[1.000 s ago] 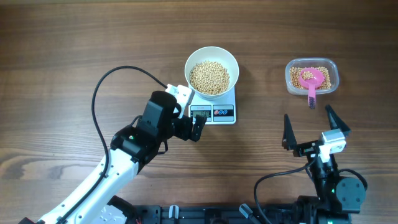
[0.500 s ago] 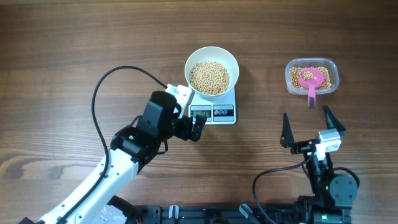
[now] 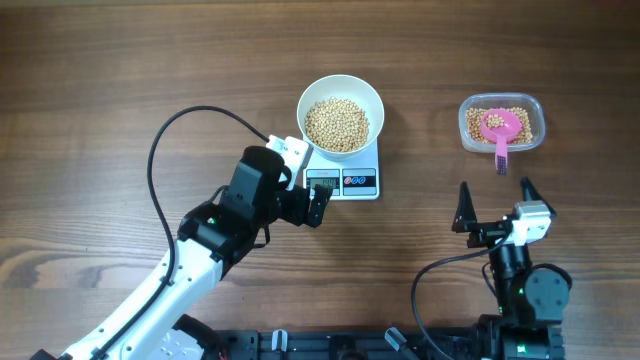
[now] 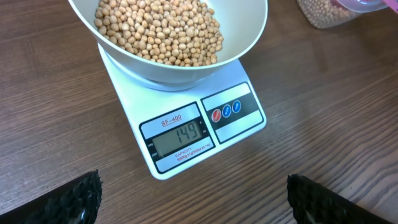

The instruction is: Scoop item into bowl and weigh 150g on scale

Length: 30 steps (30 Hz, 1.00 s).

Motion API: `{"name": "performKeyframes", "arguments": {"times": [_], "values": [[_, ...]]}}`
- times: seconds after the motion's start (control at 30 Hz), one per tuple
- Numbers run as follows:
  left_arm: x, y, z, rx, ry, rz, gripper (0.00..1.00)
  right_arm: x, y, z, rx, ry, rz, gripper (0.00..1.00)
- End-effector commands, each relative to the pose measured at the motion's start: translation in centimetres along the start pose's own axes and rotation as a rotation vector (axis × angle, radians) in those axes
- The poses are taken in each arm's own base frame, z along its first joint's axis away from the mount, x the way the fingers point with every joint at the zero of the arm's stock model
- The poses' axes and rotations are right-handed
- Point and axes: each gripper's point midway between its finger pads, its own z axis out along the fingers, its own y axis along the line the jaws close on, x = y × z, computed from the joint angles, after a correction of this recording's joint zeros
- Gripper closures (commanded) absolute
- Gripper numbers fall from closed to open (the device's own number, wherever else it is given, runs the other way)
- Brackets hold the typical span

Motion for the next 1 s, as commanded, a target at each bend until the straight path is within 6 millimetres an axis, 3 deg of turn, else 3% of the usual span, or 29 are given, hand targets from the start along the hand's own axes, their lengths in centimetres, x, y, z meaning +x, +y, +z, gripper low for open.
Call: {"name": "performKeyframes", "arguments": {"times": [0.0, 0.27, 0.97], "values": [[0.31, -0.24, 0.16, 0.013, 0.009, 0.024, 0.00, 0.06, -0.37, -0.07, 0.025, -0.001, 0.007, 0.00], [0.31, -0.24, 0.16, 0.013, 0.009, 0.024, 0.00, 0.07, -0.29, -0.07, 0.021, 0.000, -0.096, 0.00], [0.31, -0.24, 0.16, 0.013, 0.009, 0.024, 0.00, 0.05, -0.30, -0.06, 0.021, -0.001, -0.083, 0.01]]}}
